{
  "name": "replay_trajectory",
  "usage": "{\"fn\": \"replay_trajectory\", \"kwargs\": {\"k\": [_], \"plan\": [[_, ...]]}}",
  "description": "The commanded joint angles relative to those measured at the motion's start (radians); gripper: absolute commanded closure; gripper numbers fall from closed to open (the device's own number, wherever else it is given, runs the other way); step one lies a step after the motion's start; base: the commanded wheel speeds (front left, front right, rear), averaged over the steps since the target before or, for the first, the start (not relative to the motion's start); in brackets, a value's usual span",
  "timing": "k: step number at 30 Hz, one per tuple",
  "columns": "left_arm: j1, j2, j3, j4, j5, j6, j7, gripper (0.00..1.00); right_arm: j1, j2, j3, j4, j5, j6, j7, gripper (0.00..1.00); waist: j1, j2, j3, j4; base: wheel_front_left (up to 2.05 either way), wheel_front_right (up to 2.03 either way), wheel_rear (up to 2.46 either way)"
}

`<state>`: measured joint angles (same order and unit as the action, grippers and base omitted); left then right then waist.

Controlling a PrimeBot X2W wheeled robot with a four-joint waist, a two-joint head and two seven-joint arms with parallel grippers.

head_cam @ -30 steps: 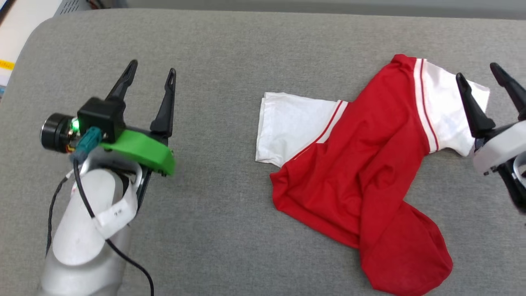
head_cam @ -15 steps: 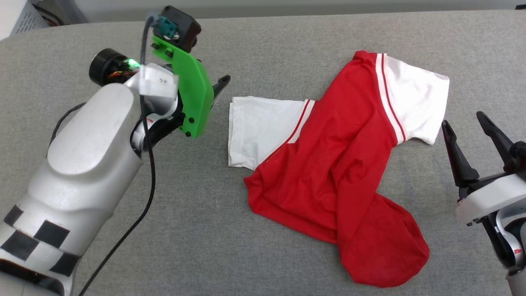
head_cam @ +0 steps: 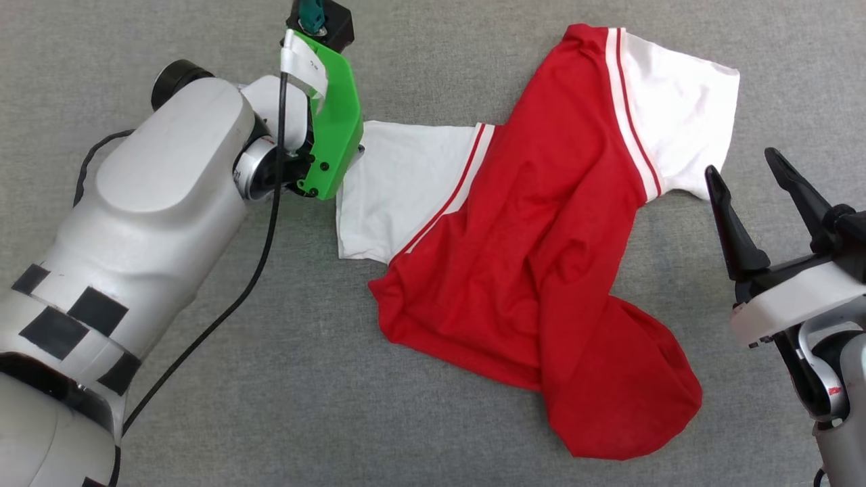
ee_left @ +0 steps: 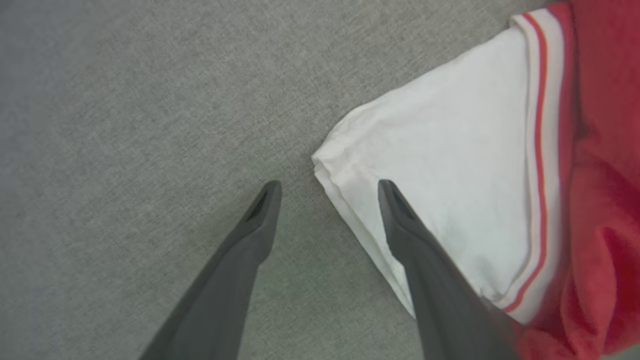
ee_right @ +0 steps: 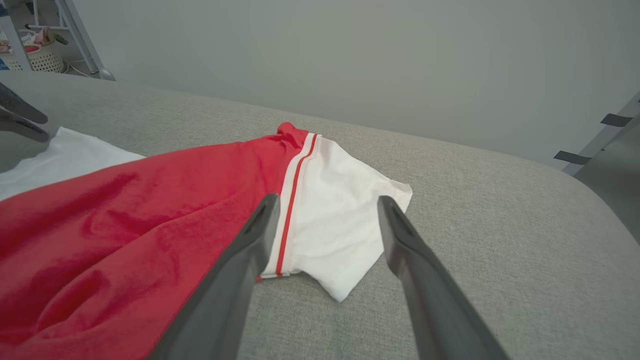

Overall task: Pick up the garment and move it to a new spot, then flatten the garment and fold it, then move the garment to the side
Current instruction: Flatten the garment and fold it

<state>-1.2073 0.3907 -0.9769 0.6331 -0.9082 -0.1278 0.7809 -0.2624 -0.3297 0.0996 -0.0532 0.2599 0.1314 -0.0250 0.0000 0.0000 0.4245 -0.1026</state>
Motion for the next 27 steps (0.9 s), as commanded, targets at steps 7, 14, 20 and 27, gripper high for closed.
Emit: {"fn": "replay_trajectory", "kwargs": {"k": [7, 14, 20, 27], "plan": [[-0.022, -0.014, -0.154, 0.046, -0.025, -0.003, 0.031, 0.00, -0.046, 0.010, 0.017, 0.039, -0.013, -0.001, -0.029, 0.00, 0.0000, 0.0000, 0.072, -0.027, 0.00, 0.00, 0.00], [-0.033, 0.023, -0.231, 0.031, -0.077, -0.003, -0.057, 1.00, -0.077, -0.005, 0.006, 0.066, -0.001, -0.001, -0.047, 0.00, 0.0000, 0.0000, 0.050, -0.007, 0.00, 0.00, 0.00], [-0.058, 0.065, -0.232, 0.009, -0.086, -0.003, -0.261, 1.00, -0.106, -0.061, -0.034, 0.068, 0.046, -0.001, -0.023, 0.00, 0.0000, 0.0000, -0.010, 0.029, 0.00, 0.00, 0.00], [-0.028, 0.177, -0.211, -0.071, -0.124, -0.003, -0.454, 1.00, -0.226, -0.209, -0.019, 0.081, 0.156, -0.001, 0.121, 0.00, 0.0000, 0.0000, -0.067, 0.075, 0.00, 0.00, 0.00]]}}
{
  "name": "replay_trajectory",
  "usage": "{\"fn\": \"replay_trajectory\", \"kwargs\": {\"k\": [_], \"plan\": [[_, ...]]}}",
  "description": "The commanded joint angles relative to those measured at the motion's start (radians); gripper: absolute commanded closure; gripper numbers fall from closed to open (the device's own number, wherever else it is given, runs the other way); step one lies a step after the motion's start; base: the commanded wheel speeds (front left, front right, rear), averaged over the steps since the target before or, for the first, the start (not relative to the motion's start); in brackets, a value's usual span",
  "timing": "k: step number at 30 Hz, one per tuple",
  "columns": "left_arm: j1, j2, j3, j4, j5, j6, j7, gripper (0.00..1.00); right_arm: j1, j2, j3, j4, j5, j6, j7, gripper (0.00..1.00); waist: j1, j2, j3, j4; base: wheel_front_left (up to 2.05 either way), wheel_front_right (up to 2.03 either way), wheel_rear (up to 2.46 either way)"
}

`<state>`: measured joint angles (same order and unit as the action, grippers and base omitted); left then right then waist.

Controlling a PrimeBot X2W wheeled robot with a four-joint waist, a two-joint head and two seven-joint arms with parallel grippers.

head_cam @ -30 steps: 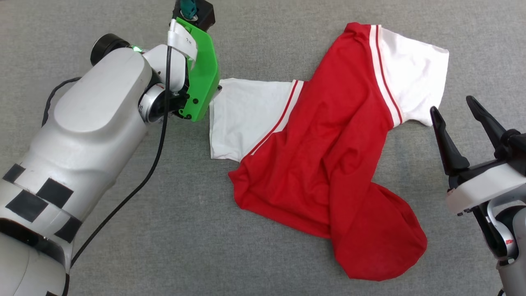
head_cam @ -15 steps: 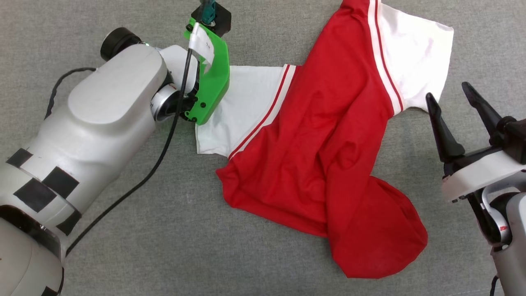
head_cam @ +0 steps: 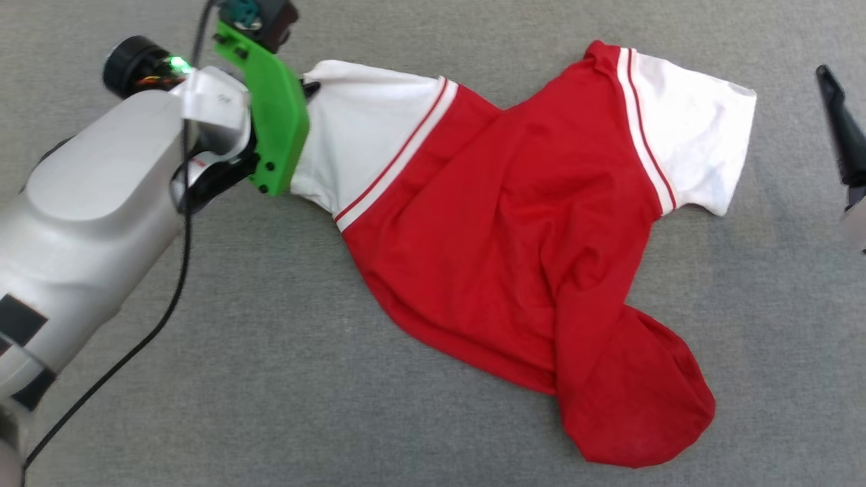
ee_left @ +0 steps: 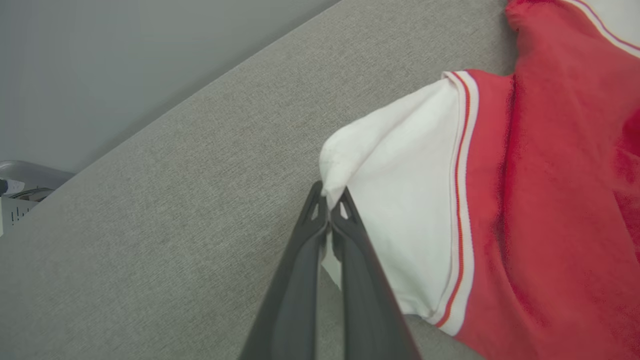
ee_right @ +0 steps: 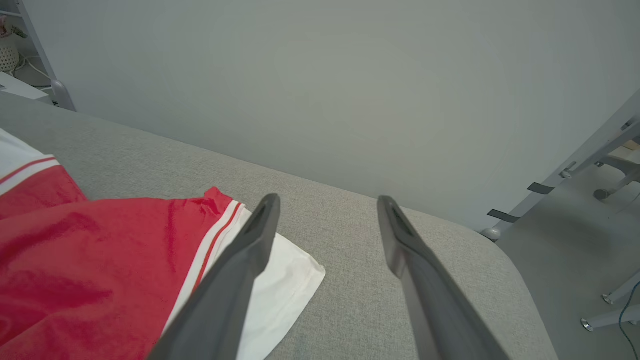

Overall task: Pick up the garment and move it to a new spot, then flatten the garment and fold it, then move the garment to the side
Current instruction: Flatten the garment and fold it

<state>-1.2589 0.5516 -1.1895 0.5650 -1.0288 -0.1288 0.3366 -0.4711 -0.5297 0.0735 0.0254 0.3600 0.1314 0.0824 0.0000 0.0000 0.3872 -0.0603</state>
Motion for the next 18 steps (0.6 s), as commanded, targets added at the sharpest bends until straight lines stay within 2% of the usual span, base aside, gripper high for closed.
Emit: {"fn": "replay_trajectory", "kwargs": {"k": [1, 6, 12, 18], "plan": [[0.030, 0.030, 0.004, -0.013, -0.005, -0.002, -0.026, 1.00, -0.033, -0.031, 0.019, 0.005, 0.069, -0.001, 0.046, 0.00, 0.0000, 0.0000, -0.034, 0.040, 0.00, 0.00, 0.00], [0.069, 0.080, 0.010, -0.063, 0.000, 0.004, -0.092, 1.00, -0.117, -0.142, 0.103, 0.050, 0.198, -0.001, 0.306, 0.00, 0.0000, 0.0000, -0.042, 0.085, 0.00, 0.00, 0.00], [0.090, 0.104, 0.021, -0.142, 0.022, 0.049, -0.152, 1.00, -0.226, -0.245, 0.175, 0.136, 0.333, -0.001, 0.616, 0.00, 0.0000, 0.0000, -0.016, 0.135, 0.00, 0.00, 0.00], [0.080, 0.112, 0.040, -0.226, 0.045, 0.098, -0.192, 1.00, -0.332, -0.282, 0.181, 0.266, 0.370, -0.001, 0.781, 0.00, 0.0000, 0.0000, 0.045, 0.181, 0.00, 0.00, 0.00]]}}
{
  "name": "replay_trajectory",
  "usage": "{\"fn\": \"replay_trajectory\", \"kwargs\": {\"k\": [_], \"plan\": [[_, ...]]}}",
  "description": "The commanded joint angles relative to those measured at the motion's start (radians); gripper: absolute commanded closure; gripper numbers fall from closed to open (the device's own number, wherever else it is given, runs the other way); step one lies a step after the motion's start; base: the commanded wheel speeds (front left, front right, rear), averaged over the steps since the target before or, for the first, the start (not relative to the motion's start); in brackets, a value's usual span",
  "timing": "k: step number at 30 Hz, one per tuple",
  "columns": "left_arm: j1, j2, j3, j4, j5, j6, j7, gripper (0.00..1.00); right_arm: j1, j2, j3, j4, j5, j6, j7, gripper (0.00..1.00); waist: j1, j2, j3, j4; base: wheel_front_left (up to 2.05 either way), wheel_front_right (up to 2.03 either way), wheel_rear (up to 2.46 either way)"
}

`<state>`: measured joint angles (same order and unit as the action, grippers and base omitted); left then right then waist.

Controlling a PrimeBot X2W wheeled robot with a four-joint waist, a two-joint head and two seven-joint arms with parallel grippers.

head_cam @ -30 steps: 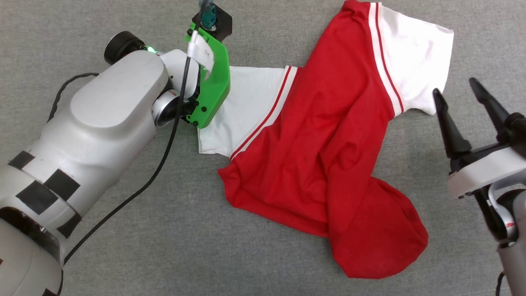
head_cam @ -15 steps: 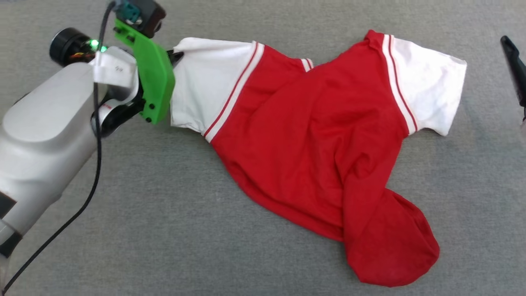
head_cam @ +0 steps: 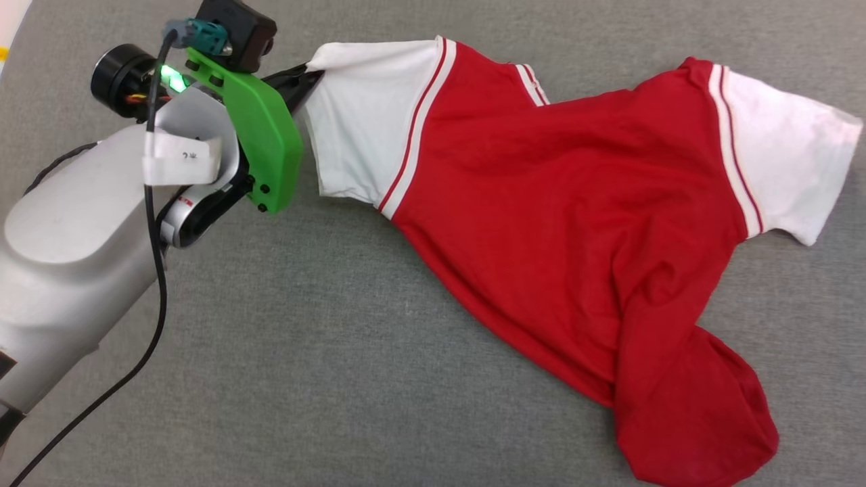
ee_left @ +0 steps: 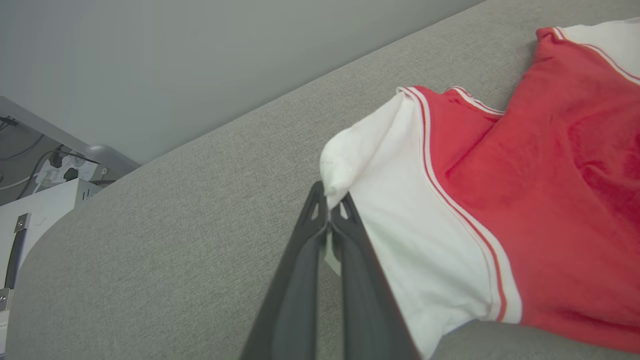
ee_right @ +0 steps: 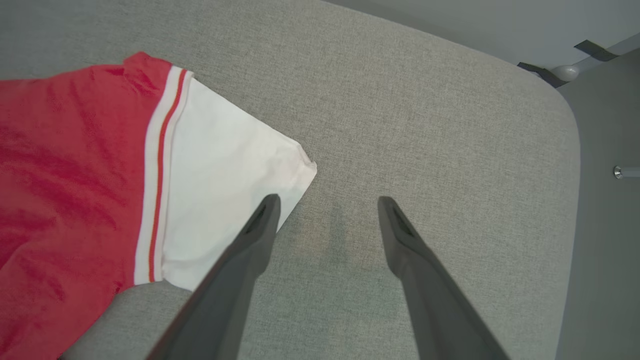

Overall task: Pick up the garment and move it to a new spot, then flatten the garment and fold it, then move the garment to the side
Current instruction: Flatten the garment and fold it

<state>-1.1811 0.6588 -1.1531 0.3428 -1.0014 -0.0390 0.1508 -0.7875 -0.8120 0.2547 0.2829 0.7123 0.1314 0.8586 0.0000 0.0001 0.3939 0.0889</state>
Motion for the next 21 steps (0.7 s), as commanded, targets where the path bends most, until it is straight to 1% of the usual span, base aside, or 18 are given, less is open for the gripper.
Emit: {"fn": "replay_trajectory", "kwargs": {"k": [1, 5, 11, 14, 16, 21], "plan": [[-0.002, 0.006, 0.006, -0.016, 0.024, 0.016, -0.013, 1.00, -0.031, 0.001, -0.004, 0.028, 0.020, -0.001, 0.018, 0.00, 0.0000, -0.0001, 0.049, 0.038, 0.00, 0.00, 0.00], [-0.018, 0.006, 0.022, -0.065, 0.034, 0.042, -0.032, 1.00, -0.092, 0.014, -0.034, 0.102, 0.010, -0.001, 0.044, 0.00, 0.0000, -0.0001, 0.103, 0.063, 0.00, 0.00, 0.00], [-0.039, 0.014, 0.033, -0.109, 0.057, 0.072, -0.048, 1.00, -0.126, 0.072, -0.060, 0.181, -0.006, -0.001, 0.032, 0.00, 0.0000, -0.0001, 0.168, 0.082, 0.00, 0.00, 0.00], [-0.043, 0.016, 0.037, -0.120, 0.063, 0.083, -0.055, 1.00, -0.103, 0.100, -0.048, 0.209, -0.004, -0.001, 0.024, 0.00, 0.0000, -0.0001, 0.187, 0.084, 0.00, 0.00, 0.00], [-0.043, 0.016, 0.037, -0.122, 0.065, 0.086, -0.058, 1.00, -0.076, 0.101, -0.025, 0.227, -0.012, -0.001, 0.025, 0.00, 0.0000, -0.0001, 0.193, 0.082, 0.00, 0.00, 0.00], [-0.039, 0.016, 0.035, -0.116, 0.062, 0.086, -0.059, 1.00, -0.034, 0.108, 0.010, 0.260, 0.012, -0.001, 0.042, 0.00, 0.0000, -0.0001, 0.193, 0.075, 0.00, 0.00, 0.00]]}}
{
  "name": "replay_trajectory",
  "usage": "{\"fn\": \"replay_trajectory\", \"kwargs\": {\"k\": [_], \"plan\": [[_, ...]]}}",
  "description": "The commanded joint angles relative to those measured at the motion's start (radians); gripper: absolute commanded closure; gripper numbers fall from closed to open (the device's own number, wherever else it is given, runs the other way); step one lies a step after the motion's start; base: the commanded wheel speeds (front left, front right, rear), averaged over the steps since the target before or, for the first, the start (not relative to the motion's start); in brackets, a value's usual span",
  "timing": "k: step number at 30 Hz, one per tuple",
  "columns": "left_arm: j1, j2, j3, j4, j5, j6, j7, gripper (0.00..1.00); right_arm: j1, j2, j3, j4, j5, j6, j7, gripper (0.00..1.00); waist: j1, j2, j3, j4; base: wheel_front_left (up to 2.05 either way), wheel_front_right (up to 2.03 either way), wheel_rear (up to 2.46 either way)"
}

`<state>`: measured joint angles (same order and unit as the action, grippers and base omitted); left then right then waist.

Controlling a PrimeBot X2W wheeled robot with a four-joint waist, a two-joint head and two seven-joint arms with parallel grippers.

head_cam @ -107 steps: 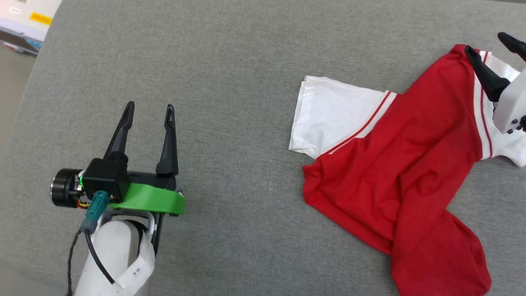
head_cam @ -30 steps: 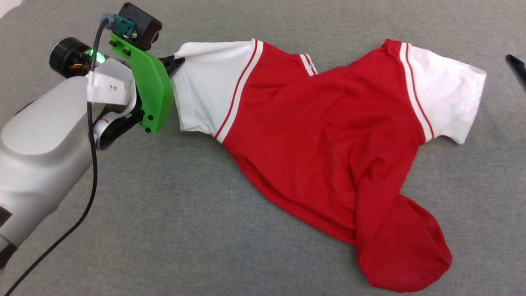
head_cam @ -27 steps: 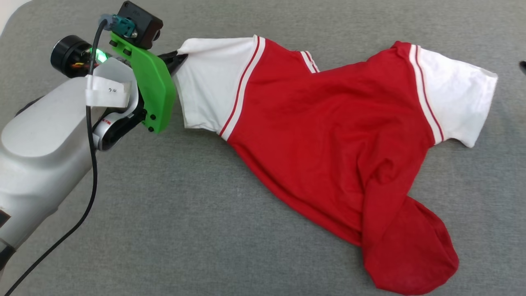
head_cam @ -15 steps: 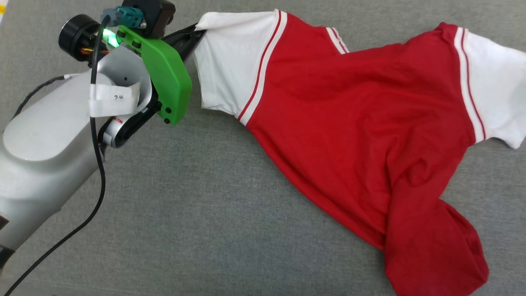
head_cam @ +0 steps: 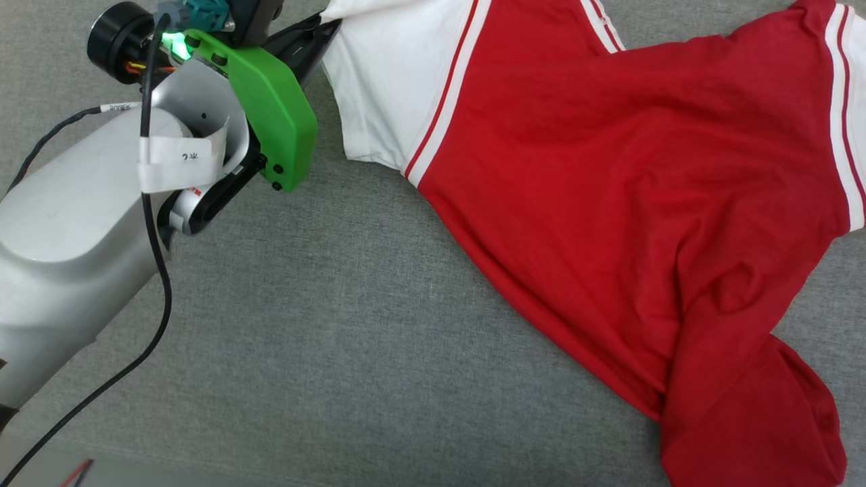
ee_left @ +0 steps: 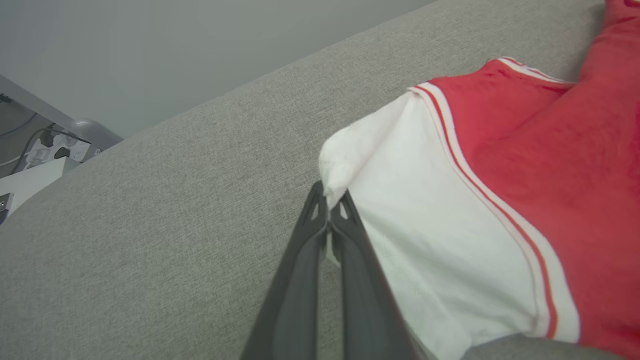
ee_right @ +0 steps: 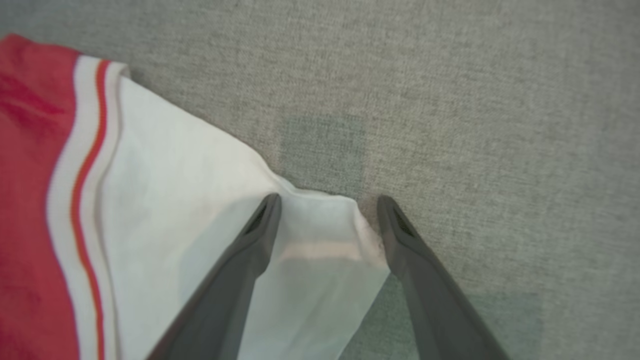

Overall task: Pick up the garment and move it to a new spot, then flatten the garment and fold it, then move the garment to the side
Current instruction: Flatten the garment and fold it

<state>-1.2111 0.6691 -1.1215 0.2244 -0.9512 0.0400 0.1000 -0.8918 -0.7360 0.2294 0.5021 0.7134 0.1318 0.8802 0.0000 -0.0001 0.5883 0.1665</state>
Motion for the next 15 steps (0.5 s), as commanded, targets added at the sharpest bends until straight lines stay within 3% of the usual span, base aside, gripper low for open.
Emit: {"fn": "replay_trajectory", "kwargs": {"k": [1, 2, 15], "plan": [[-0.008, 0.008, 0.003, 0.006, 0.014, 0.008, -0.011, 1.00, 0.072, 0.033, 0.041, 0.041, 0.016, -0.001, 0.021, 0.47, 0.0000, 0.0001, -0.005, -0.007, 0.00, 0.00, 0.00], [-0.006, 0.009, 0.002, 0.009, 0.014, 0.009, -0.012, 1.00, 0.072, 0.031, 0.045, 0.038, 0.017, -0.001, 0.014, 1.00, 0.0000, 0.0001, -0.009, -0.009, 0.00, 0.00, 0.00], [0.035, 0.018, 0.025, 0.062, 0.016, 0.022, -0.119, 1.00, 0.052, -0.008, 0.062, -0.075, 0.073, -0.001, -0.304, 1.00, 0.0000, 0.0001, -0.186, -0.058, 0.00, 0.00, 0.00]]}}
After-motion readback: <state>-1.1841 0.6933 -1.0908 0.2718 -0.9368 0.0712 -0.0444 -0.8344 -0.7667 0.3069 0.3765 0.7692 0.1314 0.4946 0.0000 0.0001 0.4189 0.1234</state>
